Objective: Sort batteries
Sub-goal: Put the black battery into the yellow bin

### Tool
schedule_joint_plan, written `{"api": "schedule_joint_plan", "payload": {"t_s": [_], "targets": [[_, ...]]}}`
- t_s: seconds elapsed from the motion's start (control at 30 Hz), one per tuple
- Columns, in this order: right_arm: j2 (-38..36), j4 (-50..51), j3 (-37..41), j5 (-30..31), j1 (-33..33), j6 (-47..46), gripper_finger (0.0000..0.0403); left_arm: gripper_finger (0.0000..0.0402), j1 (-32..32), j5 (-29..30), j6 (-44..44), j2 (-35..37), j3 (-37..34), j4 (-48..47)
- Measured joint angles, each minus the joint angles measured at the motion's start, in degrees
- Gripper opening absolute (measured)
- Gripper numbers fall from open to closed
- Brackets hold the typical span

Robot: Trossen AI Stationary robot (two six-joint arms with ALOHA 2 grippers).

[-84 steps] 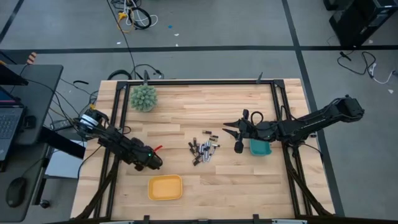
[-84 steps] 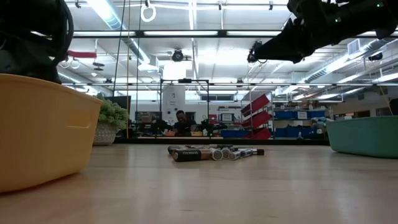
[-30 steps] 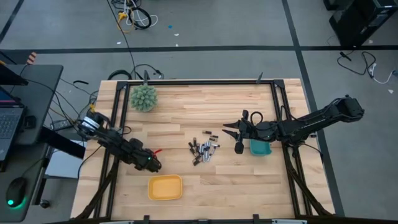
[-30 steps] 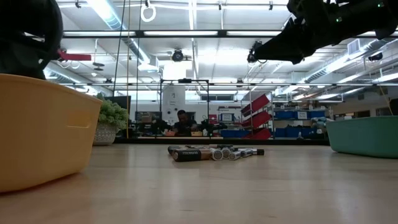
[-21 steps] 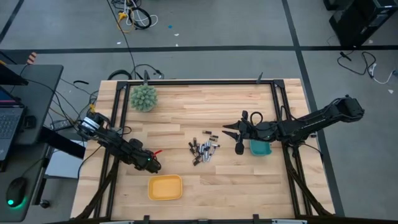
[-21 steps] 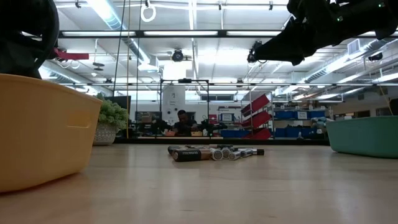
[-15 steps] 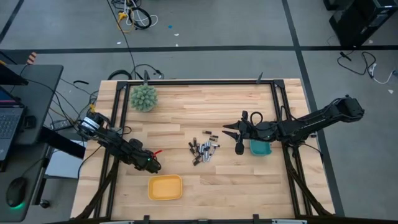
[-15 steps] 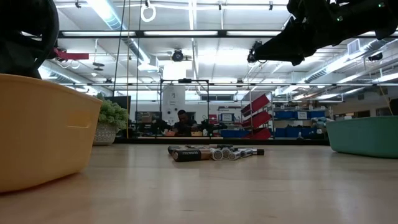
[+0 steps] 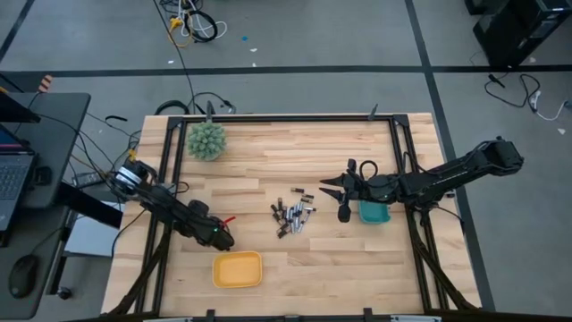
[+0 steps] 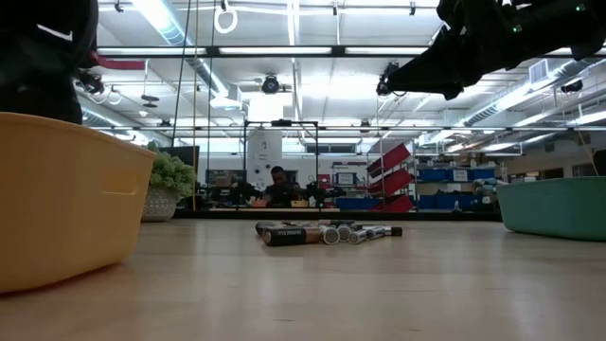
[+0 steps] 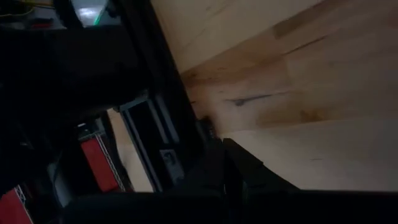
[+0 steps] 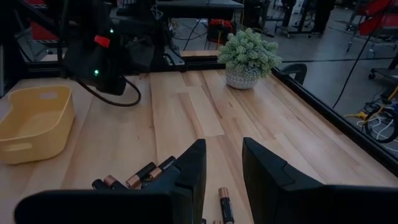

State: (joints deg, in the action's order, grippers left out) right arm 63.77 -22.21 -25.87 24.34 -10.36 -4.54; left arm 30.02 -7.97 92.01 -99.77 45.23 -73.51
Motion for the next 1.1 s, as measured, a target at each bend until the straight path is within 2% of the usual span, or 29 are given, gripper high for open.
{"api": "schedule_joint_plan", "payload": {"t_s": [0.37, 0.67, 0.87, 1.03, 1.1], "targets": [[0.0, 0.03, 0.0, 0.02, 0.83, 0.22, 0.009, 0.0, 0.0, -3.35, 3.14, 0.42, -3.73, -0.03], [0.0, 0.03, 0.0, 0.02, 1.9, 0.57, 0.009, 0.0, 0.0, -3.31, 3.57, 0.37, -3.43, -0.47], [0.0, -0.05, 0.0, 0.02, 2.19, 0.58, 0.009, 0.0001, 0.1, 0.65, 5.8, 2.21, 0.61, -5.25], [0.0, -0.08, 0.0, 0.02, 2.28, -0.02, 0.009, 0.0001, 0.13, 6.93, 5.72, 6.55, 0.62, 3.82], [0.0, -0.06, 0.0, 0.02, 2.28, 0.06, 0.009, 0.0001, 0.01, 8.17, 7.19, 7.18, 0.09, 4.52]]}}
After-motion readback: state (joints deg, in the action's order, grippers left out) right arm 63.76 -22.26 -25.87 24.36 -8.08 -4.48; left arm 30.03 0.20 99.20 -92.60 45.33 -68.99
